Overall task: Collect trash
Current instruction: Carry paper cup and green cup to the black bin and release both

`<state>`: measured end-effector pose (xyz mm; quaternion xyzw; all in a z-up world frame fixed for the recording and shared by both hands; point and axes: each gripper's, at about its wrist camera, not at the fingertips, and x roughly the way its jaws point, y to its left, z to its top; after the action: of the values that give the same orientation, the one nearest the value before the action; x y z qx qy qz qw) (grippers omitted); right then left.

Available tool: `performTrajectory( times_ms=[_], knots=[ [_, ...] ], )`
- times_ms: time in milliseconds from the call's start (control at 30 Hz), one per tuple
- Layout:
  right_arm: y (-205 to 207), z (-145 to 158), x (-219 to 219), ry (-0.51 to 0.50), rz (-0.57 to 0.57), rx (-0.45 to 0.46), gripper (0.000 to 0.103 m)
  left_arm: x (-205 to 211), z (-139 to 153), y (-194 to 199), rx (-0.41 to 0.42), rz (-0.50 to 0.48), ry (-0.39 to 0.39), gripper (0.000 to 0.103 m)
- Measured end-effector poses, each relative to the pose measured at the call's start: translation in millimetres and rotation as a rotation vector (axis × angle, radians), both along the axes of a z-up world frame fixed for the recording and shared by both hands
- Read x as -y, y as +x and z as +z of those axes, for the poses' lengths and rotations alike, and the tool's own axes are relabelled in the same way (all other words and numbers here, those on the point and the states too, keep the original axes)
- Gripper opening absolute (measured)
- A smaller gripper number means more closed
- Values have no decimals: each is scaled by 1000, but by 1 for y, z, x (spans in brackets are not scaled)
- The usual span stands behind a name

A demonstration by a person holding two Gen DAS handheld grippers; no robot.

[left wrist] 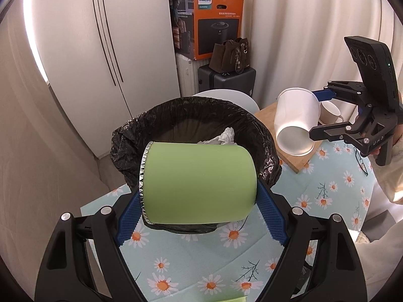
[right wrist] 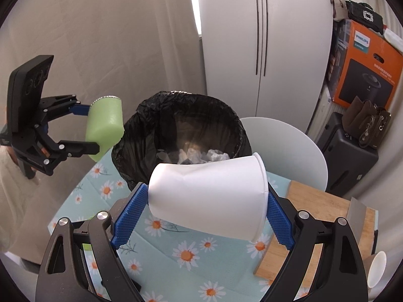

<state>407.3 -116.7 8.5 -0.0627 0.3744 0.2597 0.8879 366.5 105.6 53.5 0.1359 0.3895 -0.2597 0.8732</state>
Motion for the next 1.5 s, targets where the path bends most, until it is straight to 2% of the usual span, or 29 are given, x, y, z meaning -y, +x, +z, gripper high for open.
performTrajectory(
  times_ms=[300,633,767,867,1033,1100,1200,1500],
  knots=[
    [45,4,-29,-24,94,10,84,6,-21,54,-44,-66,6,82],
    [87,-9,-60,-108,221,-1,84,8,-42,103,-70,-119,53,82],
    [99,-17,-71,-132,264,-12,84,10,-51,113,-76,-137,111,82],
    [105,-24,-78,-157,289,-15,84,11,-53,119,-73,-151,124,82],
    [108,-35,-83,-184,310,-26,84,11,-49,121,-48,-183,97,83],
    [108,-36,-81,-193,308,-20,85,9,-45,117,-20,-183,80,93],
    [100,-33,-77,-185,302,7,88,5,-34,110,0,-182,42,96],
    [63,-8,-50,-126,240,41,88,-6,-5,67,59,-103,39,97]
  ],
)
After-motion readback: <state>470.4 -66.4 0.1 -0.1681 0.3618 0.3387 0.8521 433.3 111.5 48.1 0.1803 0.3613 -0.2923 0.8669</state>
